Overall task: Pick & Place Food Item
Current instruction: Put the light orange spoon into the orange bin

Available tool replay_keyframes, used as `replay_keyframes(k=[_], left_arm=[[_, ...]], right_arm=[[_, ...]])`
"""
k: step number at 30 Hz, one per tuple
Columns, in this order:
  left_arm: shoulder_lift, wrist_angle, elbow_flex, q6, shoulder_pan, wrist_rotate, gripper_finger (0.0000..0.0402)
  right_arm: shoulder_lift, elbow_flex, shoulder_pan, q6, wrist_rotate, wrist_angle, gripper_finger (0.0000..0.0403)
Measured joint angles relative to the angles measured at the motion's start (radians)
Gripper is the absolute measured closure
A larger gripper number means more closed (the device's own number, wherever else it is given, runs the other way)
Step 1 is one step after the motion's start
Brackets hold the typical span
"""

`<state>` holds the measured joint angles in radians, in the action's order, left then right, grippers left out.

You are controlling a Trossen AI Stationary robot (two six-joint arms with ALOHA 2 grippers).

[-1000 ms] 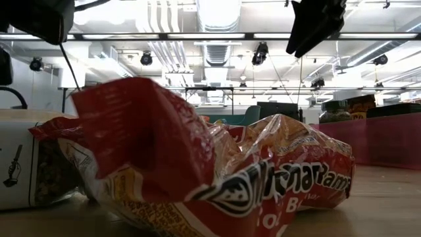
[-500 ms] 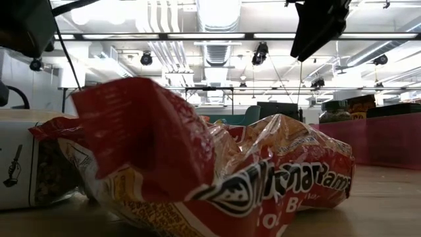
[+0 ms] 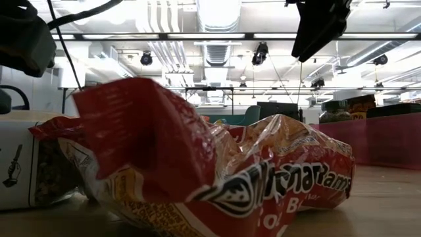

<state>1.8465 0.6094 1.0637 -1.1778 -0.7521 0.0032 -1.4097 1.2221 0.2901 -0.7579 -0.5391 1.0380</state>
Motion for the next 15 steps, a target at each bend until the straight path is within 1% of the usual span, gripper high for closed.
replay_keyframes(k=[4, 6, 8, 13, 15], left_arm=[[0.0, 0.001, 0.0, 0.0, 0.0, -0.011, 0.0263], [0.001, 0.004, -0.001, 0.0, 0.0, -0.011, 0.0273], [0.001, 0.009, -0.002, 0.0, 0.0, -0.013, 0.0294], [0.001, 0.016, -0.003, -0.004, 0.0, -0.018, 0.0378], [0.001, 0.015, -0.003, -0.005, 0.0, -0.017, 0.0383]], right_arm=[[0.0, 0.0, 0.0, -0.002, 0.001, -0.001, 0.0122], [0.0, 0.0, 0.0, -0.002, 0.001, -0.001, 0.0122], [0.0, 0.0, 0.0, -0.005, 0.001, -0.001, 0.0122], [0.0, 0.0, 0.0, -0.011, 0.001, -0.001, 0.0122], [0.0, 0.0, 0.0, -0.011, 0.001, -0.002, 0.0122]])
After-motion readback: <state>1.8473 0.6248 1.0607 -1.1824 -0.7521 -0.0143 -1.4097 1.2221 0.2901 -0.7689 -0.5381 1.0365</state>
